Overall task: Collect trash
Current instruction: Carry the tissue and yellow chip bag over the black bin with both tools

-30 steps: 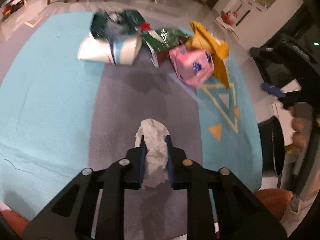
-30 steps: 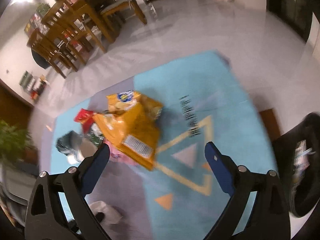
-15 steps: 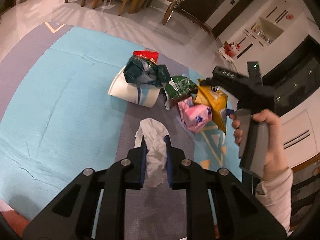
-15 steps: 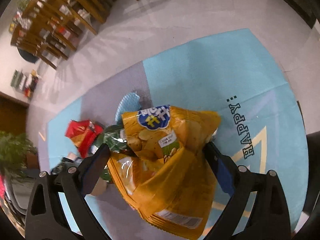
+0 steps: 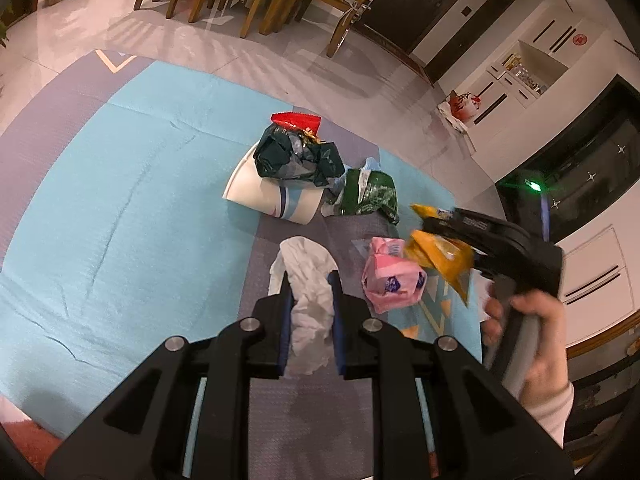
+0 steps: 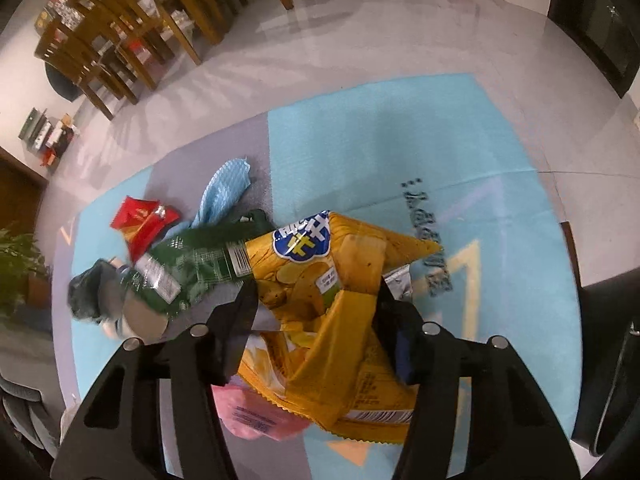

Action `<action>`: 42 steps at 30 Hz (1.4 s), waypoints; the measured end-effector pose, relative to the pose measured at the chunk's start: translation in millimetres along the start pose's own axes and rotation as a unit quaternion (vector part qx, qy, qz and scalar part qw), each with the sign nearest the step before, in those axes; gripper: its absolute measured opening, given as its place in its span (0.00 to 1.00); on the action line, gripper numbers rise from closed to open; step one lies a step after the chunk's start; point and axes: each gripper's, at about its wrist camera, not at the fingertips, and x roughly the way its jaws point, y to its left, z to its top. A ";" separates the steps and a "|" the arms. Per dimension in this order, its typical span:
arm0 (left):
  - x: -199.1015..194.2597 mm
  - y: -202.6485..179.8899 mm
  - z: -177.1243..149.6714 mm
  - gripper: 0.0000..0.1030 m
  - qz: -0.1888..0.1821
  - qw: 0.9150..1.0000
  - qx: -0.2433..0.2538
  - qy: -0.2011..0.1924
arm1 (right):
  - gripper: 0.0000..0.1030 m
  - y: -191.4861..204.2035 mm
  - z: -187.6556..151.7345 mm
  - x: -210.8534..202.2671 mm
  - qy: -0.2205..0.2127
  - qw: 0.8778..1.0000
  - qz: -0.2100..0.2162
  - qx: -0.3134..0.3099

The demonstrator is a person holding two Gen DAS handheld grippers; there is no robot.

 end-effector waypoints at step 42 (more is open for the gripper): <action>8.0 -8.9 -14.1 0.17 0.054 0.998 0.029 -0.009 | 0.57 19.2 -56.3 -74.4 -0.084 0.995 0.020 -0.052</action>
